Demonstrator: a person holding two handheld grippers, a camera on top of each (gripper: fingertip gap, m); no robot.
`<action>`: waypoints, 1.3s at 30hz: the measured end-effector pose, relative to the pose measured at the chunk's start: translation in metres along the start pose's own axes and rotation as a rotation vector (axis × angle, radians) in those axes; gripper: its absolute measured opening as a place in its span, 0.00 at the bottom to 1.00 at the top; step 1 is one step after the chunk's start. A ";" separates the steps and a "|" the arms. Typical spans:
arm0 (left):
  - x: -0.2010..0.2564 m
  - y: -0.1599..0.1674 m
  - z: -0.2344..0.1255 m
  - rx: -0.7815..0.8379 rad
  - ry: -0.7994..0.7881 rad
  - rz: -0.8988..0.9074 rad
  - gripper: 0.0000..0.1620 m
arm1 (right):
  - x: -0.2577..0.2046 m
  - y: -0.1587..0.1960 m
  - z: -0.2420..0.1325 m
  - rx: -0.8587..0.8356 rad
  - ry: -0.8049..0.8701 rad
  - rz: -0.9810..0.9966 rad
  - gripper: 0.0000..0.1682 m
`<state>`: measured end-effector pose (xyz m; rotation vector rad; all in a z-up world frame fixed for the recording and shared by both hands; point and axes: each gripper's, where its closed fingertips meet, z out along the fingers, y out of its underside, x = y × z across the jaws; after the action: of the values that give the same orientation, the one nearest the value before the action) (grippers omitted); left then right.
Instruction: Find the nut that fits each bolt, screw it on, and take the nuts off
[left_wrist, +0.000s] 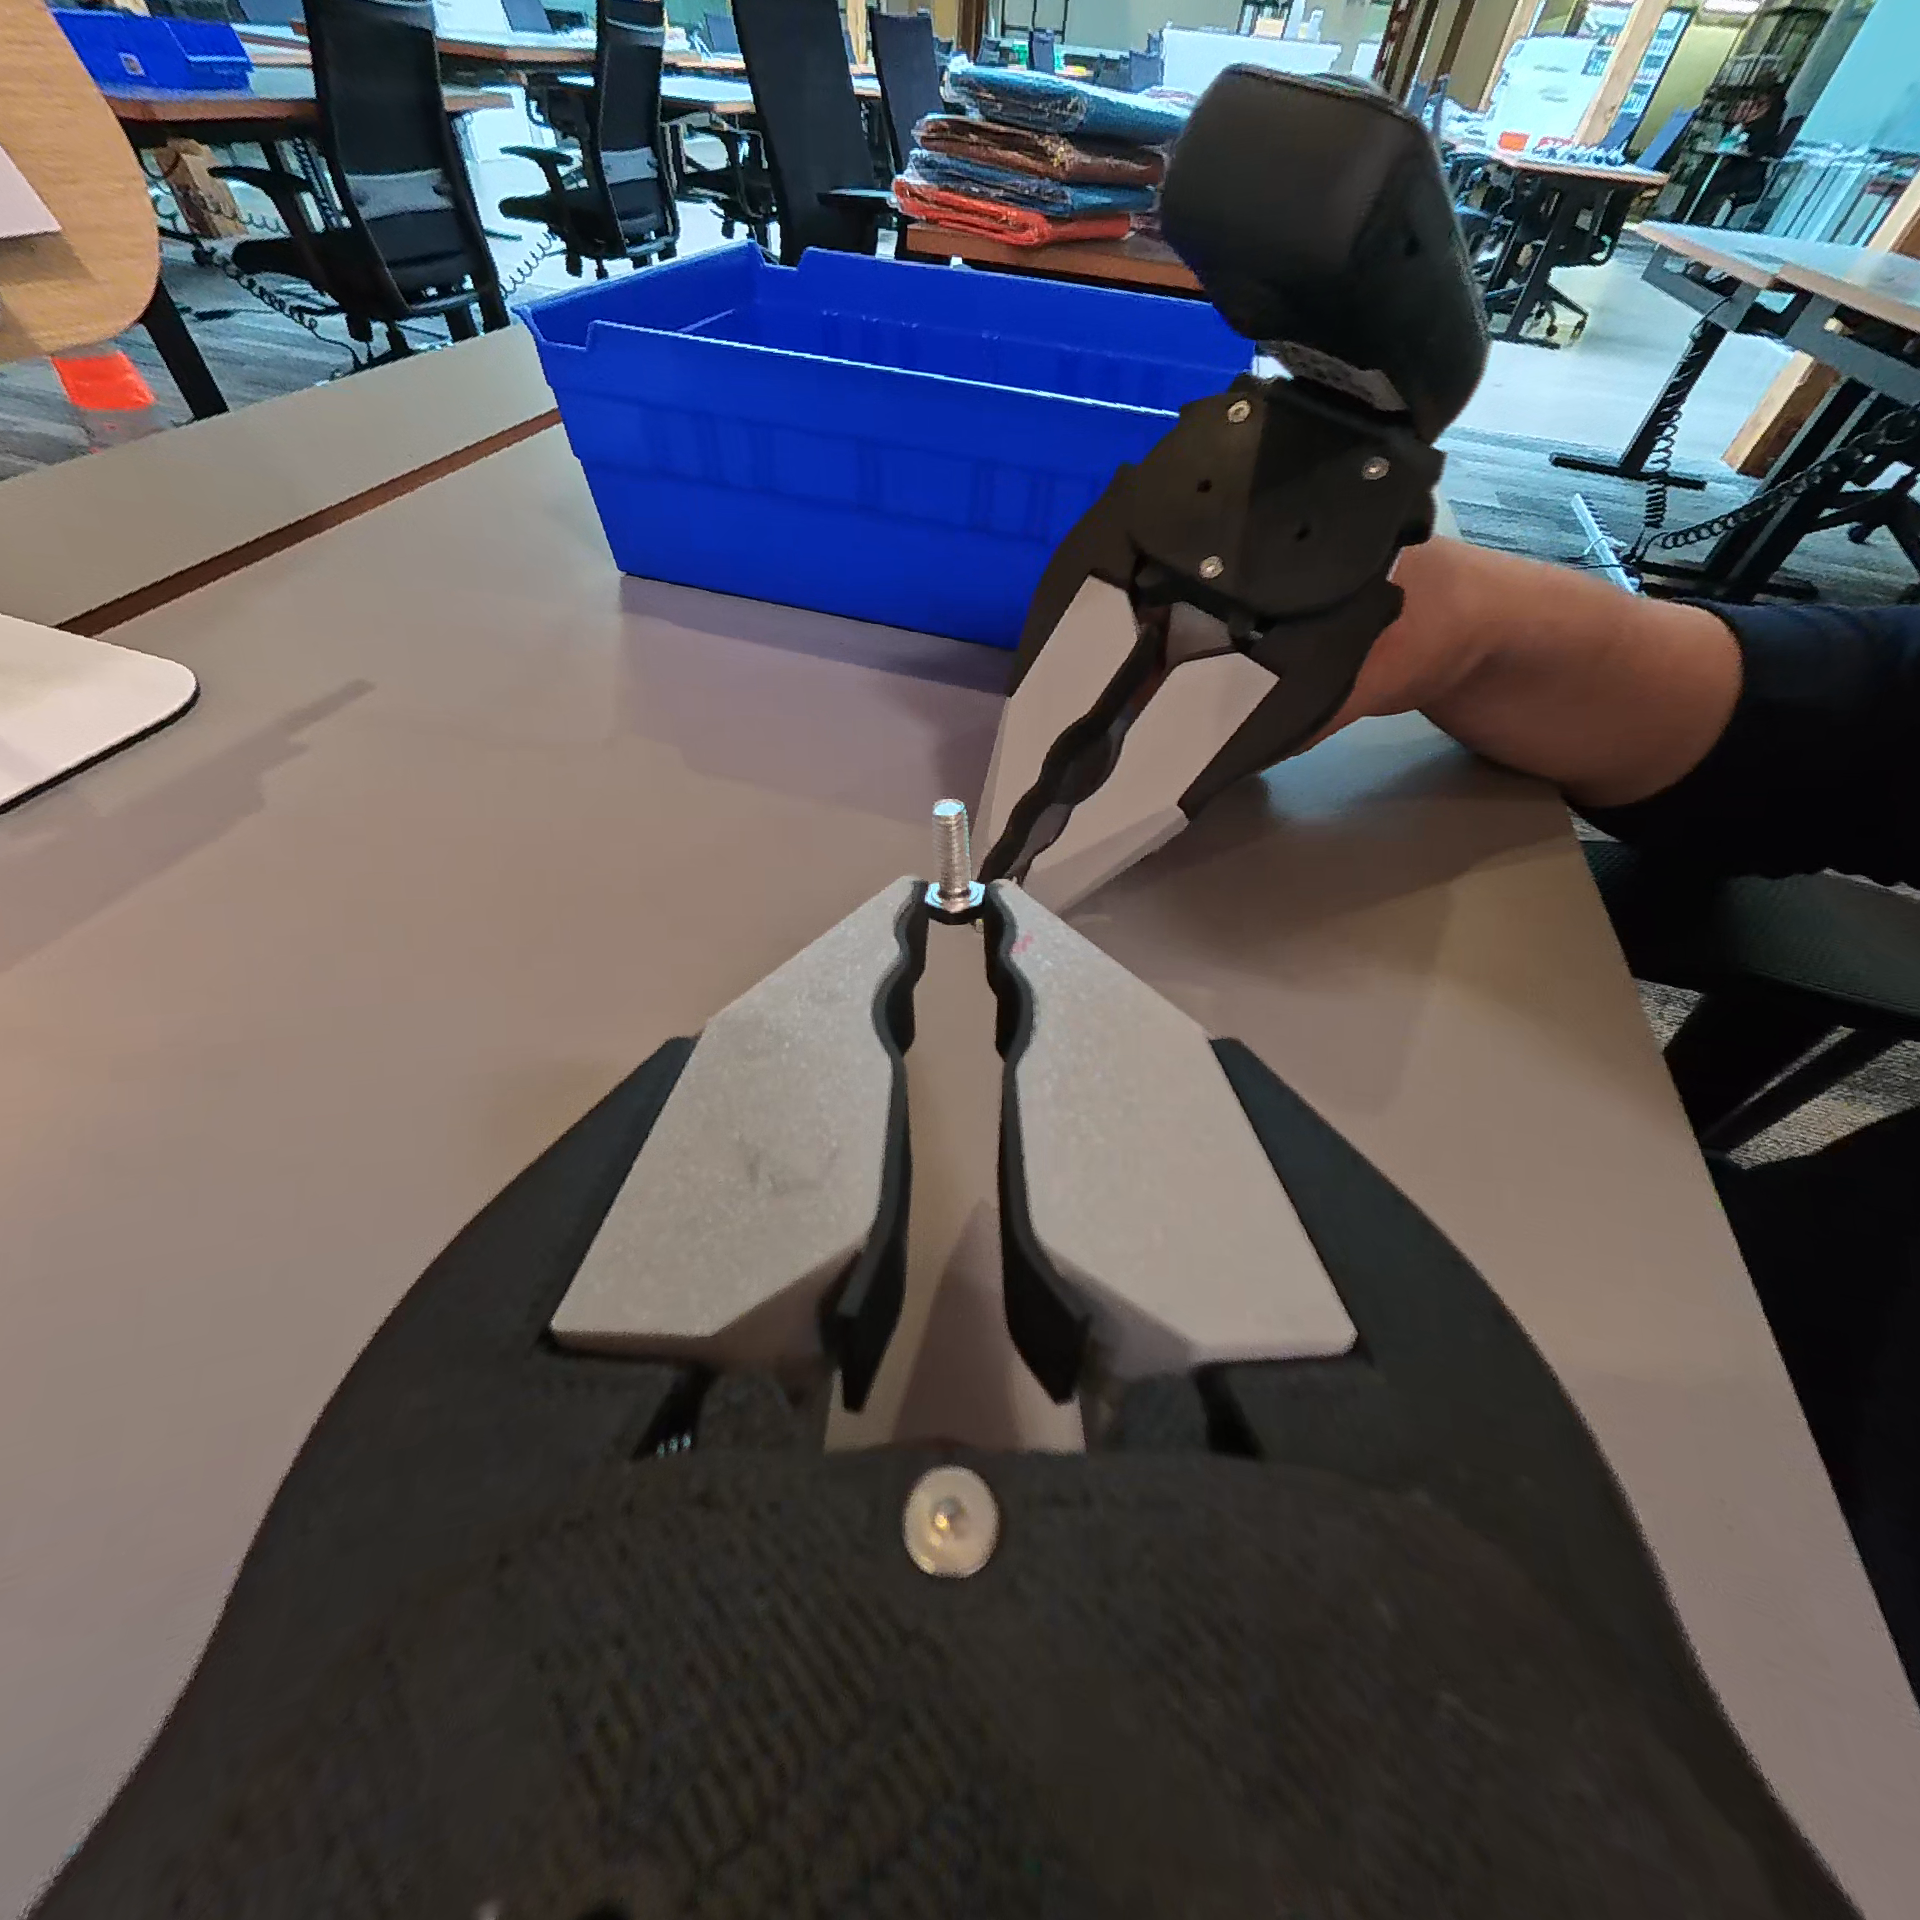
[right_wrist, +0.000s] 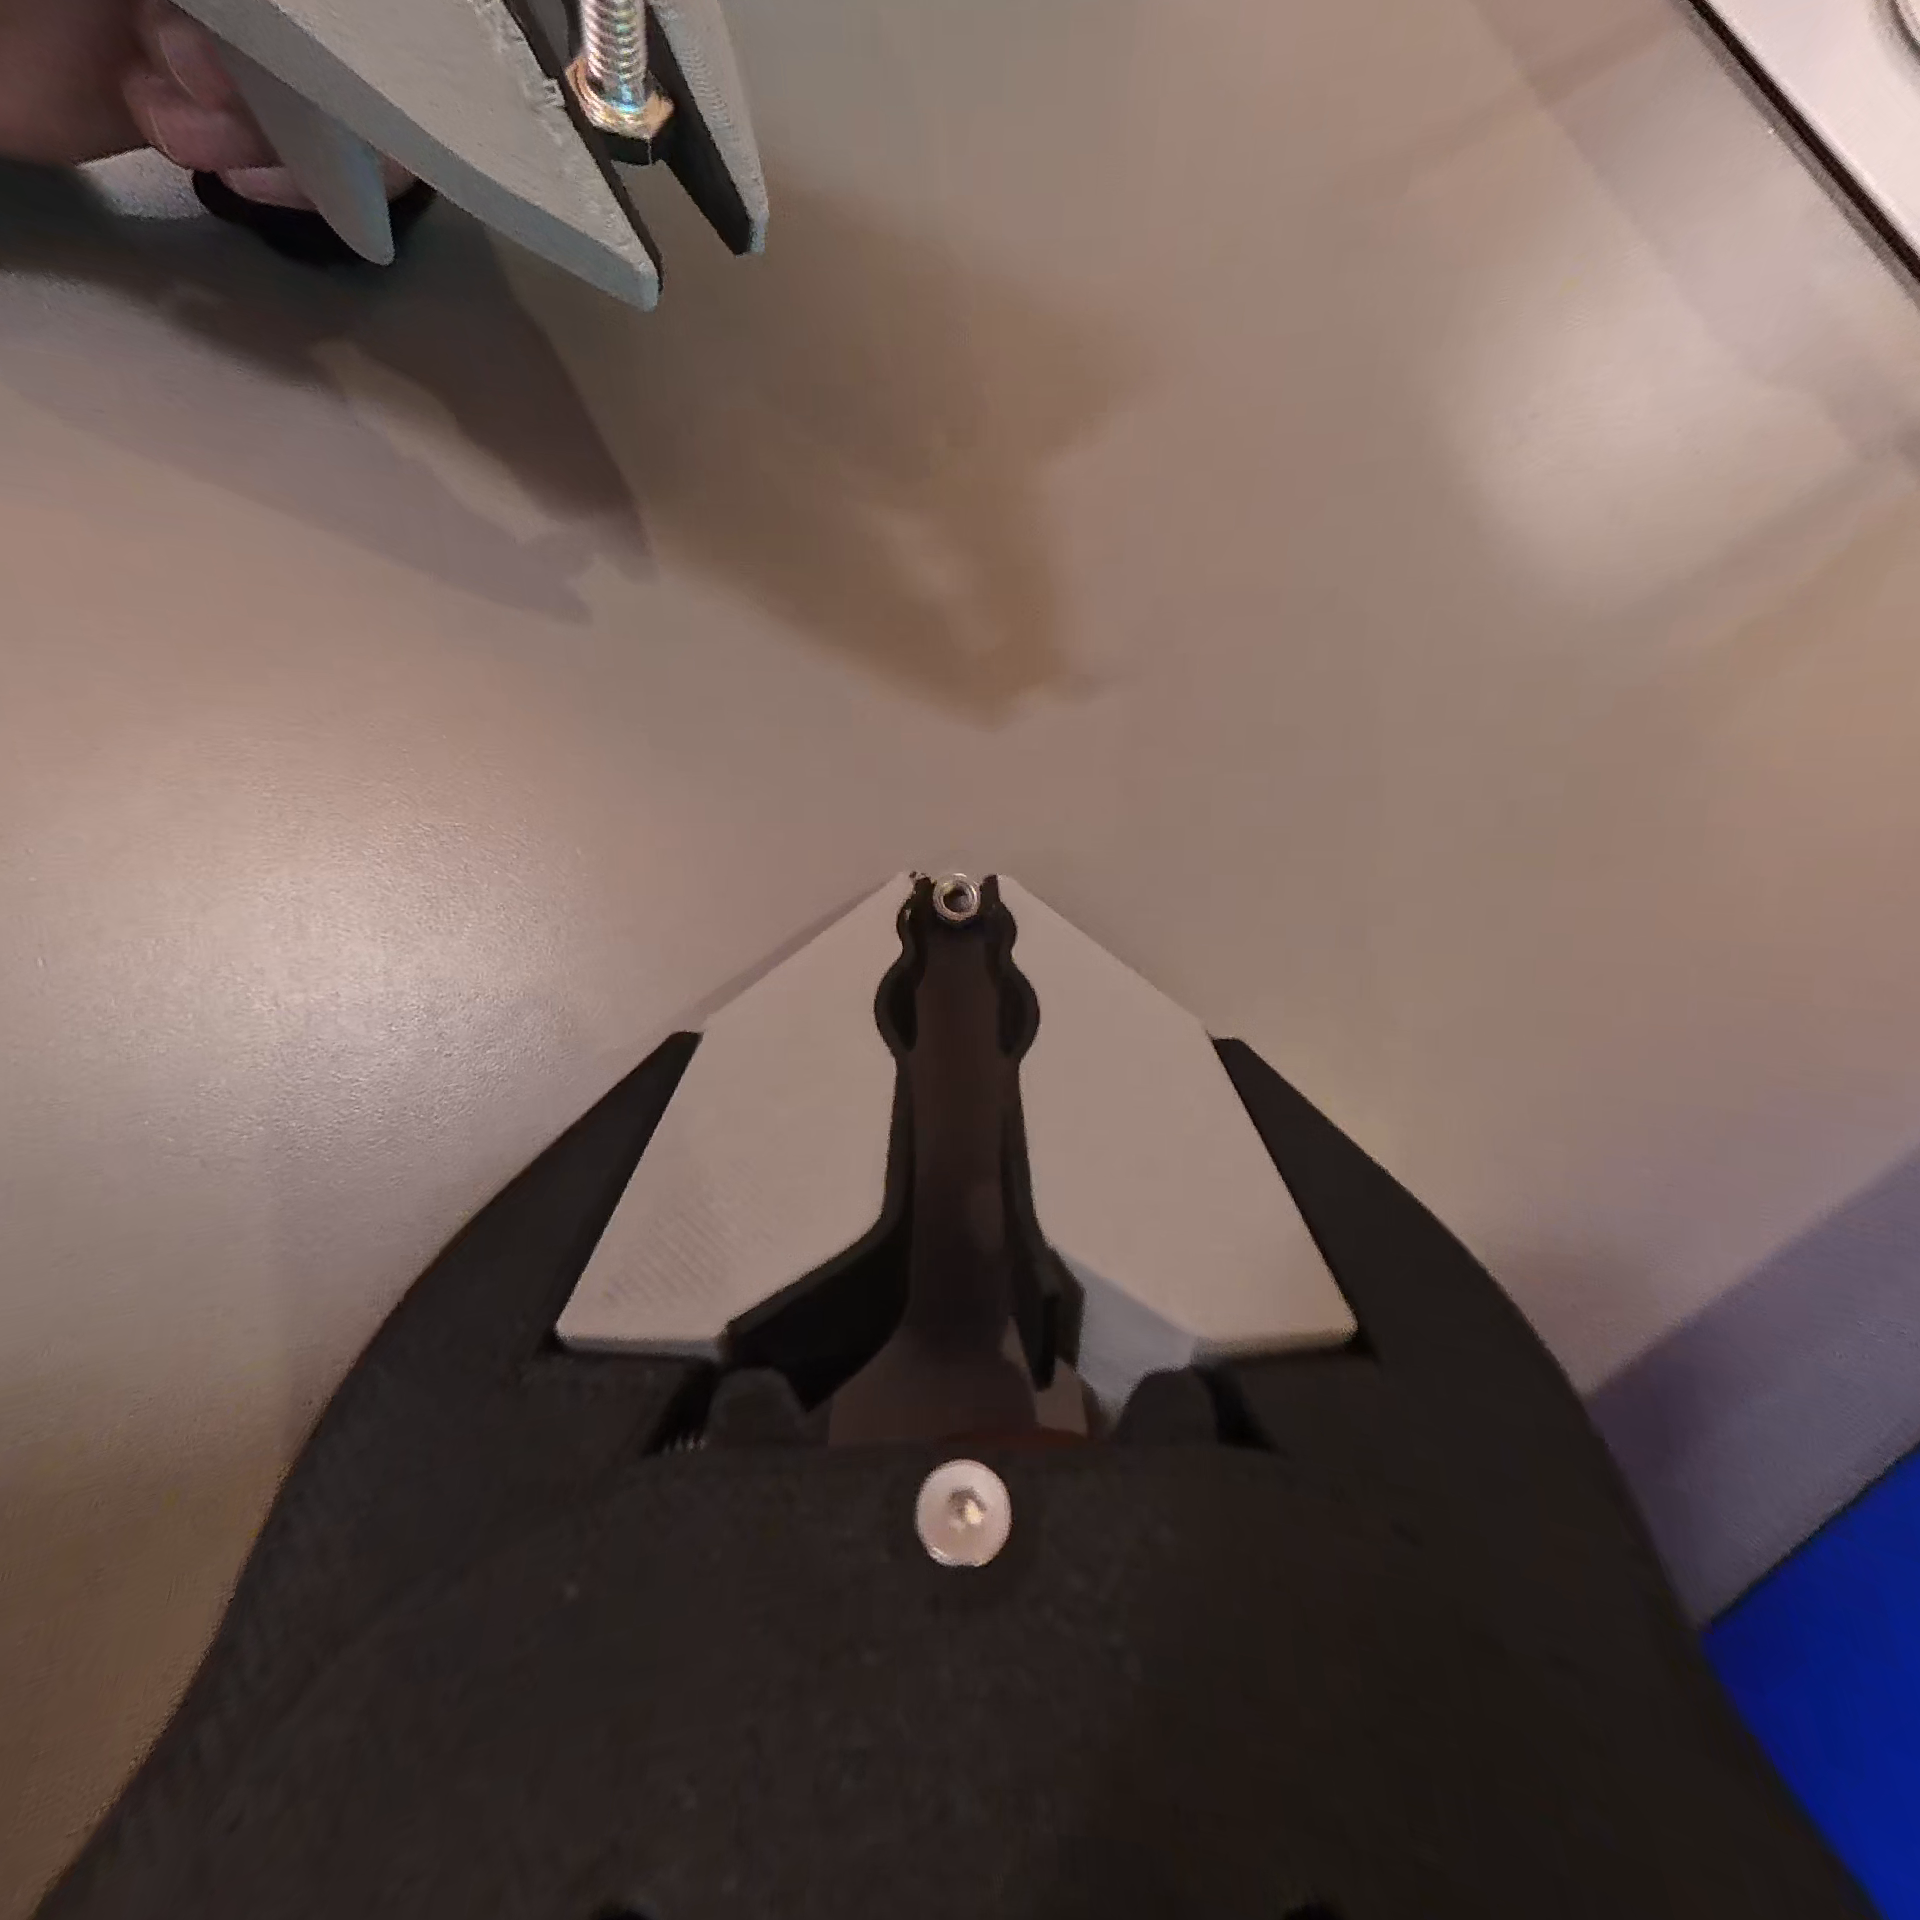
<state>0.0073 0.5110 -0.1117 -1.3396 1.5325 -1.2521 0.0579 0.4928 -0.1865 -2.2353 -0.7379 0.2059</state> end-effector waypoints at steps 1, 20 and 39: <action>0.000 0.000 0.000 0.000 0.003 -0.002 0.05 | 0.000 0.000 0.000 -0.001 0.003 -0.006 0.04; 0.039 -0.009 0.000 0.039 0.146 0.107 0.05 | -0.047 -0.115 -0.075 0.229 -0.290 -0.097 0.04; 0.039 -0.024 -0.007 0.100 0.125 0.112 0.05 | -0.060 -0.122 -0.065 0.128 -0.299 -0.167 0.04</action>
<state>-0.0005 0.4742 -0.0838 -1.1146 1.5858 -1.3439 -0.0222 0.4845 -0.0592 -2.0323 -1.0353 0.4983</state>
